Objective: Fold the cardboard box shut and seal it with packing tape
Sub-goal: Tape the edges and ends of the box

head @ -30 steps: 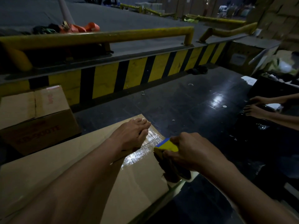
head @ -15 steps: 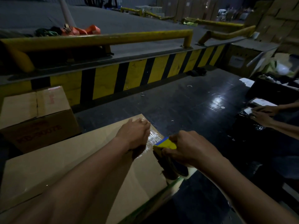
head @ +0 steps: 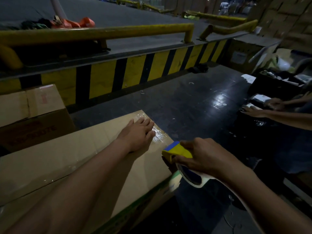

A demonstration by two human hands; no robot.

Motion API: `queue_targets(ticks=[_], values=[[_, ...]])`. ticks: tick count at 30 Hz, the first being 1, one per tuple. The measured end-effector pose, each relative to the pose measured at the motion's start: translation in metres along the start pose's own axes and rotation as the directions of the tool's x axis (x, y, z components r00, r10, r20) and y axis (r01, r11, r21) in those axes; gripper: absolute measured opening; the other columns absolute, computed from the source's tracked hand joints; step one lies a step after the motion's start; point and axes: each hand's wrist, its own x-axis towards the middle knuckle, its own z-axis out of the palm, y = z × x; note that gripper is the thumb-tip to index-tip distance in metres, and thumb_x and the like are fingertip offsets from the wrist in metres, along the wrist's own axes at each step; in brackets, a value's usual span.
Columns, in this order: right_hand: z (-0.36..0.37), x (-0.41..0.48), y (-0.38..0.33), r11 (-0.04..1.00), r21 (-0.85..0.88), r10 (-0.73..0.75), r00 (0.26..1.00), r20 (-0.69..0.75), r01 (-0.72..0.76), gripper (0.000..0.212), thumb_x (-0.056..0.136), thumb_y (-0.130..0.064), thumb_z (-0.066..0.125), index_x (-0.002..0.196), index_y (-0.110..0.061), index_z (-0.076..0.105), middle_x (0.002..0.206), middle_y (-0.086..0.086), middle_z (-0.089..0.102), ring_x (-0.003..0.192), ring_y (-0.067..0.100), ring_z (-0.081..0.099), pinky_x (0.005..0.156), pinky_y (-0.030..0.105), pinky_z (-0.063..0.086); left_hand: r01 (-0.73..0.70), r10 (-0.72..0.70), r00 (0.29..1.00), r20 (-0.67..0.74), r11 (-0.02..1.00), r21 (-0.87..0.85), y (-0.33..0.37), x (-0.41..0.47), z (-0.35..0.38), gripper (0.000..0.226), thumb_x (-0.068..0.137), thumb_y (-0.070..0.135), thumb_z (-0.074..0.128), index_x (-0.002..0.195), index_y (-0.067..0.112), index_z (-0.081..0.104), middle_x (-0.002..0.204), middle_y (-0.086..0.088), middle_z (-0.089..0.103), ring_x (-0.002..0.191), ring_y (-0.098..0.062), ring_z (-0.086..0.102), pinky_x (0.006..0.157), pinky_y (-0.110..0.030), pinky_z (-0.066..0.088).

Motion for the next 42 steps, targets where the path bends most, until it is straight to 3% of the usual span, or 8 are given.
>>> queue_targets(ticks=[5,17,21,24,27,30,37,42], values=[[0.009,-0.006,-0.005,1.000,0.014,0.008,0.998,-0.064,-0.008,0.066,0.081,-0.072,0.052,0.130,-0.027,0.057,0.118,0.003,0.068,0.105,0.026,0.063,0.085,0.041,0.053,0.024,-0.028,0.996,-0.081,0.999,-0.047,0.044,-0.018,-0.002,0.056,0.104,0.045,0.034,0.152,0.016,0.036,0.159,-0.004,0.035,0.143,-0.030,0.034,0.113,-0.047,0.028],[0.013,-0.047,0.009,0.996,0.088,0.040,0.997,-0.069,-0.034,0.070,0.078,-0.075,0.052,0.137,-0.036,0.051,0.124,-0.002,0.067,0.112,0.022,0.061,0.083,0.036,0.050,-0.016,0.014,0.999,-0.037,0.999,-0.044,0.040,-0.021,0.009,0.068,0.101,0.062,0.025,0.156,0.023,0.030,0.165,0.001,0.022,0.152,-0.026,0.013,0.119,-0.052,0.012],[0.022,-0.049,0.004,0.994,0.098,0.069,0.990,-0.122,-0.057,0.071,0.081,-0.074,0.052,0.139,-0.034,0.050,0.121,-0.001,0.068,0.108,0.022,0.062,0.073,0.031,0.041,0.057,-0.063,0.993,-0.097,0.997,-0.060,0.059,-0.029,0.003,0.065,0.102,0.056,0.033,0.156,0.022,0.028,0.165,-0.004,0.023,0.150,-0.029,0.023,0.118,-0.050,0.022],[0.024,-0.050,0.005,0.989,0.128,0.085,0.988,-0.129,-0.069,0.070,0.080,-0.073,0.053,0.139,-0.035,0.050,0.118,-0.001,0.068,0.105,0.022,0.063,0.070,0.030,0.039,0.060,-0.077,0.984,-0.161,0.992,-0.109,0.077,-0.038,0.008,0.060,0.096,0.065,0.036,0.135,0.024,0.053,0.145,-0.002,0.052,0.133,-0.028,0.048,0.100,-0.042,0.042],[0.024,-0.054,0.007,0.988,0.143,0.076,0.993,-0.087,-0.063,0.073,0.080,-0.074,0.053,0.141,-0.035,0.048,0.119,-0.001,0.068,0.105,0.020,0.062,0.071,0.031,0.041,0.054,-0.062,0.994,-0.093,0.995,-0.086,0.074,-0.038,0.017,0.071,0.094,0.070,0.031,0.145,0.023,0.047,0.153,0.001,0.044,0.139,-0.026,0.040,0.108,-0.042,0.037],[0.019,-0.065,0.012,0.988,0.148,0.064,0.993,-0.094,-0.050,0.071,0.079,-0.073,0.055,0.140,-0.037,0.049,0.117,-0.002,0.069,0.103,0.018,0.063,0.071,0.032,0.045,0.086,-0.095,0.991,-0.094,0.991,-0.099,0.072,-0.040,0.013,0.076,0.089,0.077,0.026,0.142,0.028,0.048,0.150,0.001,0.046,0.131,-0.031,0.046,0.099,-0.043,0.044],[0.026,-0.072,0.017,0.973,0.219,0.090,0.995,-0.053,-0.076,0.074,0.080,-0.072,0.056,0.144,-0.037,0.043,0.127,-0.004,0.065,0.110,0.017,0.062,0.082,0.034,0.050,0.067,-0.075,0.992,-0.103,0.994,-0.085,0.077,-0.045,0.008,0.072,0.094,0.071,0.031,0.147,0.025,0.046,0.158,0.002,0.039,0.142,-0.026,0.037,0.109,-0.045,0.037],[0.009,-0.071,0.023,0.982,0.183,0.046,0.998,-0.044,-0.037,0.074,0.078,-0.075,0.056,0.142,-0.039,0.044,0.121,-0.002,0.068,0.105,0.018,0.063,0.083,0.038,0.052,0.088,-0.100,0.987,-0.124,0.991,-0.104,0.076,-0.045,0.009,0.078,0.086,0.081,0.021,0.135,0.031,0.056,0.145,0.004,0.052,0.127,-0.026,0.051,0.092,-0.041,0.046]])
